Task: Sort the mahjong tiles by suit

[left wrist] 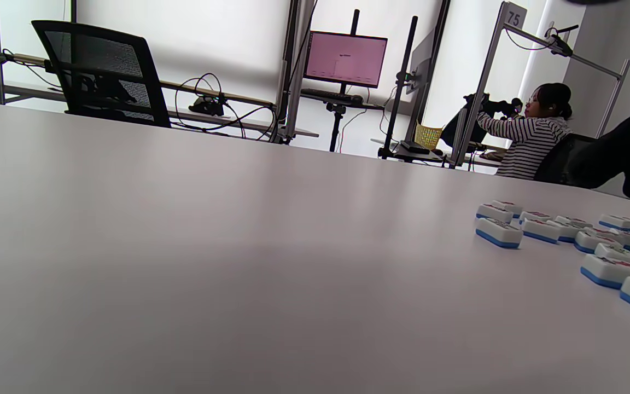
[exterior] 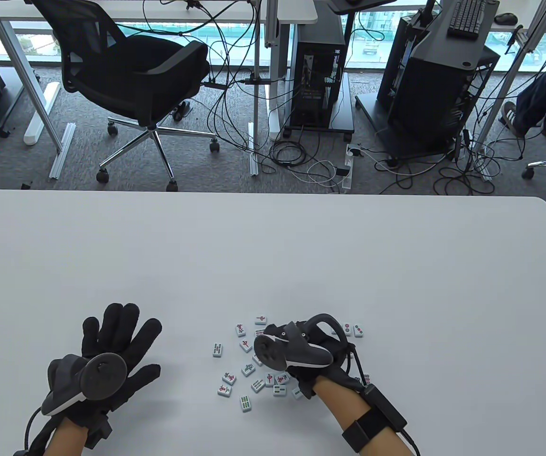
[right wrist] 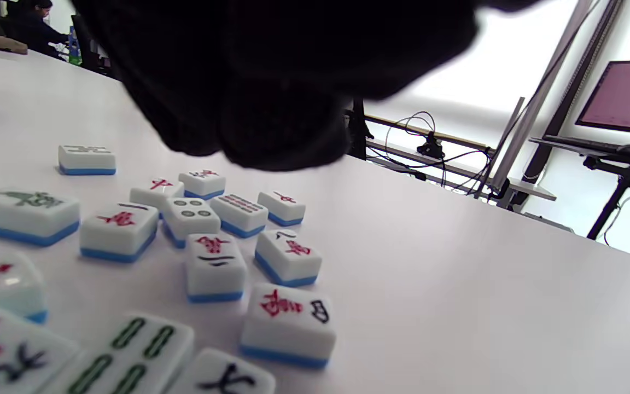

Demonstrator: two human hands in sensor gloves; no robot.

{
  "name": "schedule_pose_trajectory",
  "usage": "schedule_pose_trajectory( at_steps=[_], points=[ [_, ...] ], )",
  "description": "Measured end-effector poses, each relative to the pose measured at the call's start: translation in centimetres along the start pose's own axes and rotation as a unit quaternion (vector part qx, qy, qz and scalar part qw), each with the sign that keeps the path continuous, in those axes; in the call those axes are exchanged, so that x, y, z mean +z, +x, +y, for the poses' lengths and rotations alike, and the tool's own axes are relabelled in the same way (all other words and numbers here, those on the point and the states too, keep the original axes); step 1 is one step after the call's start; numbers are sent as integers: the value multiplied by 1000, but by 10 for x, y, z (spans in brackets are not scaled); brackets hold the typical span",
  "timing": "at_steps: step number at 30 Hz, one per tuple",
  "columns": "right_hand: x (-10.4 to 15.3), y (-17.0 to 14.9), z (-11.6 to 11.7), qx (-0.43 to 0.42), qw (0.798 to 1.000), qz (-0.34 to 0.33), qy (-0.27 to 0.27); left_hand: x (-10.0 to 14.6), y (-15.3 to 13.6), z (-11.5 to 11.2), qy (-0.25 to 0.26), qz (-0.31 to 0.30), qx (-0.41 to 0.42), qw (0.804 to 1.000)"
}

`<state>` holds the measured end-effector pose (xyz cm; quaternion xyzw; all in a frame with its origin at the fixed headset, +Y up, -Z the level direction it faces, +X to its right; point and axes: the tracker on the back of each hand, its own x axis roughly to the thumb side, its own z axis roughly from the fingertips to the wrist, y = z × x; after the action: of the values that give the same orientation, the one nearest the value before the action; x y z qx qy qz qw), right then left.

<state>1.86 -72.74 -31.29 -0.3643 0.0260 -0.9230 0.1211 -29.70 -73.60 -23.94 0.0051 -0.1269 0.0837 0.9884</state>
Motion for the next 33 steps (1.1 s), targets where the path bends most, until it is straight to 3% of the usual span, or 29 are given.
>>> schedule_pose_trajectory(
  at_steps=[8, 28, 33],
  points=[
    [-19, 21, 16, 44, 997, -59, 24, 0, -2, 1, 3, 1, 6, 1000],
    [-28, 16, 21, 20, 998, -35, 50, 0, -2, 2, -7, 4, 8, 1000],
    [-29, 15, 21, 24, 996, -37, 81, 0, -2, 3, -6, 4, 9, 1000]
  ],
)
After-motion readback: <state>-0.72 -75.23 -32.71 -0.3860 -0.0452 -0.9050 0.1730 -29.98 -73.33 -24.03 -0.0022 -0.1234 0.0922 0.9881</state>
